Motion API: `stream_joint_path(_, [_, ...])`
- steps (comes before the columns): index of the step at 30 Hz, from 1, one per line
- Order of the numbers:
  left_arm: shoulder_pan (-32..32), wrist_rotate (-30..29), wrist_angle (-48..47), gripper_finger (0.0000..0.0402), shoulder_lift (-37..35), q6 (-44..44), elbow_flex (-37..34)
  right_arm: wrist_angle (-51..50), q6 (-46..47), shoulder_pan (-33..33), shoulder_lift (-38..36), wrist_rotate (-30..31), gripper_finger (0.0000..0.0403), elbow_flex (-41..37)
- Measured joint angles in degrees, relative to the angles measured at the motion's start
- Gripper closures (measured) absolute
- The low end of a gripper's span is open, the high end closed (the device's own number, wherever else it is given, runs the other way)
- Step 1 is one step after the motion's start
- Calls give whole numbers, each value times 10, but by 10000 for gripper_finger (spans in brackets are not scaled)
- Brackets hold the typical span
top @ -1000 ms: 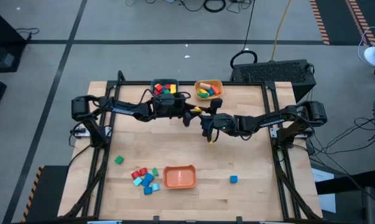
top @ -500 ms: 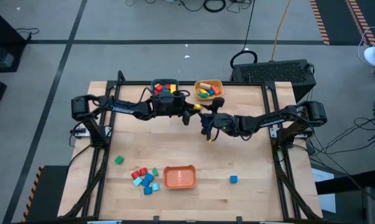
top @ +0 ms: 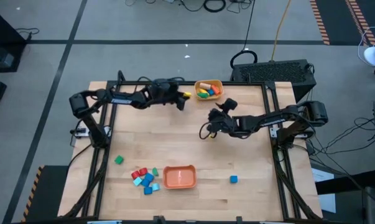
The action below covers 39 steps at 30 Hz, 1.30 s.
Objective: Sort blocks by size
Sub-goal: Put the yellow square block into the blue bin, then put the blue square block into the blue bin
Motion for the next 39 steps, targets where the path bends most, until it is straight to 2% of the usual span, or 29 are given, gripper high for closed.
stream_joint_path(7, [71, -16, -54, 262, 0, 41, 0, -76, 91, 5, -1, -25, 211, 0])
stream_joint_path(14, [130, -87, -111, 262, 0, 93, 0, -91, 148, 19, -1, -57, 211, 0])
stream_joint_path(22, [147, -93, -132, 260, 0, 101, 0, -100, 171, 38, -1, -58, 211, 0])
stream_joint_path(29, [147, -122, -132, 199, 0, 144, 0, -105, 193, 55, -1, -88, 211, 0])
stream_joint_path(33, [147, -141, -132, 177, 0, 146, 0, -134, 208, 67, -1, -104, 211, 0])
stream_joint_path(39, [142, -131, -127, 163, 0, 184, 0, -178, 220, 83, -1, -200, 211, 0])
